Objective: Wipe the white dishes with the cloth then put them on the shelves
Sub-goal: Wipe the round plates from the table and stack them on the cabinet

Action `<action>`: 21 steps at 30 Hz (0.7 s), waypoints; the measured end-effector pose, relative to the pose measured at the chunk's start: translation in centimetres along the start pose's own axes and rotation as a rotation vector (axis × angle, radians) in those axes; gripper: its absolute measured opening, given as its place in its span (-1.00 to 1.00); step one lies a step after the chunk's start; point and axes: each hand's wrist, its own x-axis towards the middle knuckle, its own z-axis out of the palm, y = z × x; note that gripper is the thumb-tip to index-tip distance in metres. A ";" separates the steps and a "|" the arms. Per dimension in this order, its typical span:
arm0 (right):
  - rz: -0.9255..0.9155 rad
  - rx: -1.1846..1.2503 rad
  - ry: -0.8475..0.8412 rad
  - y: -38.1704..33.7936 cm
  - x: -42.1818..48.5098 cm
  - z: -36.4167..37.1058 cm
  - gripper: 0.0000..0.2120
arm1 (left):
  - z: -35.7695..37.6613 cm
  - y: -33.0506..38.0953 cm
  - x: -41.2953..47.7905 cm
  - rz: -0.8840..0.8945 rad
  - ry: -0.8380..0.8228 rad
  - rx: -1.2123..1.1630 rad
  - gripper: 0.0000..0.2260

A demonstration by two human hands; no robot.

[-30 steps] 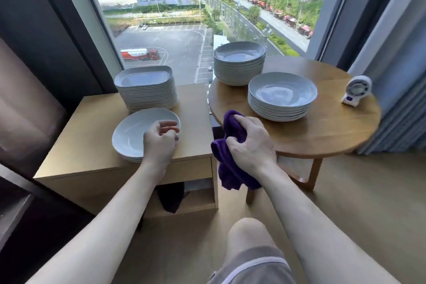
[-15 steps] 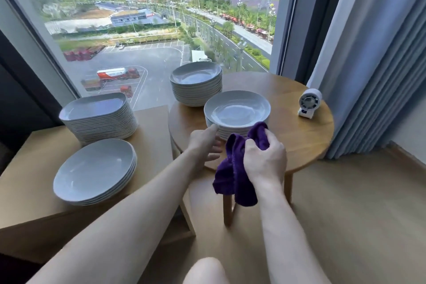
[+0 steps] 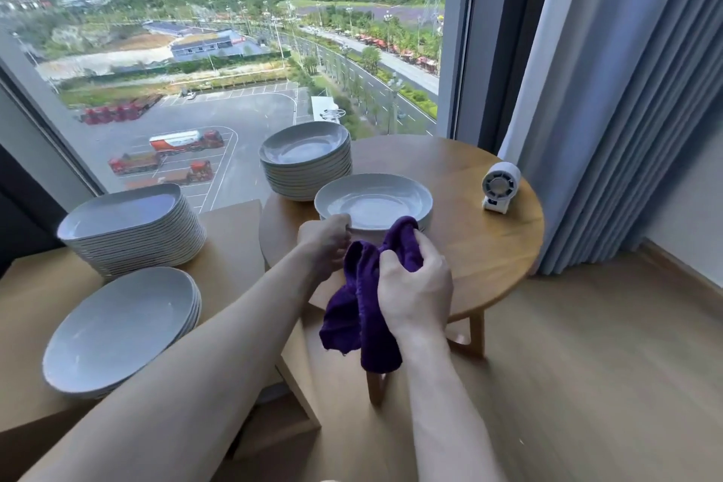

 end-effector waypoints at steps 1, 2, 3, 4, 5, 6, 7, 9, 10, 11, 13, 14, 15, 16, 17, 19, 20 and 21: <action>0.000 0.003 0.001 -0.1 -0.1 0.0 -0.69 | -0.1 0.1 0.0 0.002 0.016 -0.009 -0.92; -0.002 0.007 0.002 -0.2 -0.1 0.0 -0.69 | -0.4 0.2 -0.1 0.007 0.027 -0.016 -0.93; -0.010 0.011 0.005 -0.2 -0.1 -0.1 -0.68 | -0.7 0.4 -0.1 0.022 0.023 -0.027 -0.92; -0.019 0.013 0.009 -0.3 -0.1 -0.1 -0.69 | -1.1 0.6 -0.3 0.047 0.025 -0.039 -0.90; -0.026 0.013 0.011 -0.3 0.0 -0.2 -0.69 | -1.4 0.9 -0.5 0.065 0.020 -0.053 -0.88; -0.029 0.015 0.007 -0.3 0.1 -0.2 -0.69 | -1.8 1.2 -0.7 0.085 0.017 -0.065 -0.86; -0.031 0.021 -0.003 -0.3 0.1 -0.1 -0.69 | -2.2 1.5 -0.8 0.109 0.017 -0.087 -0.84; -0.040 0.040 -0.025 -0.4 -0.2 0.1 -0.67 | -3.3 2.0 -1.6 0.138 0.035 -0.133 -0.78; -0.049 0.051 -0.035 -0.5 -0.5 0.3 -0.65 | -3.9 2.2 -2.0 0.145 0.034 -0.161 -0.74; -0.061 0.059 -0.052 -0.6 -0.8 0.5 -0.63 | -4.6 2.2 -2.3 0.144 0.036 -0.196 -0.69; -0.095 0.061 -0.105 -0.5 -1.6 1.0 -0.60 | -6.1 2.4 -3.0 0.116 0.054 -0.286 -0.64; -0.120 0.050 -0.132 -0.4 -2.1 1.3 -0.58 | -6.8 2.5 -3.4 0.106 0.069 -0.326 -0.64; -0.148 0.035 -0.157 -0.3 -2.5 1.6 -0.57 | -7.6 2.6 -3.6 0.105 0.077 -0.354 -0.65; -0.173 0.020 -0.177 -0.2 -2.9 1.9 -0.55 | -8.4 2.8 -4.0 0.106 0.081 -0.366 -0.67; -0.195 0.008 -0.194 -0.2 -3.3 2.2 -0.54 | -9.3 2.8 -4.4 0.110 0.074 -0.375 -0.71; -0.232 -0.003 -0.229 -0.4 -4.2 2.8 -0.52 | -11.4 2.6 -5.6 0.106 0.037 -0.388 -0.80; -0.252 0.000 -0.248 -0.6 -4.8 3.0 -0.51 | -12.6 2.3 -6.2 0.098 0.013 -0.404 -0.84; -0.274 0.004 -0.262 -0.7 -5.4 3.3 -0.50 | -13.8 1.9 -6.7 0.093 -0.007 -0.431 -0.86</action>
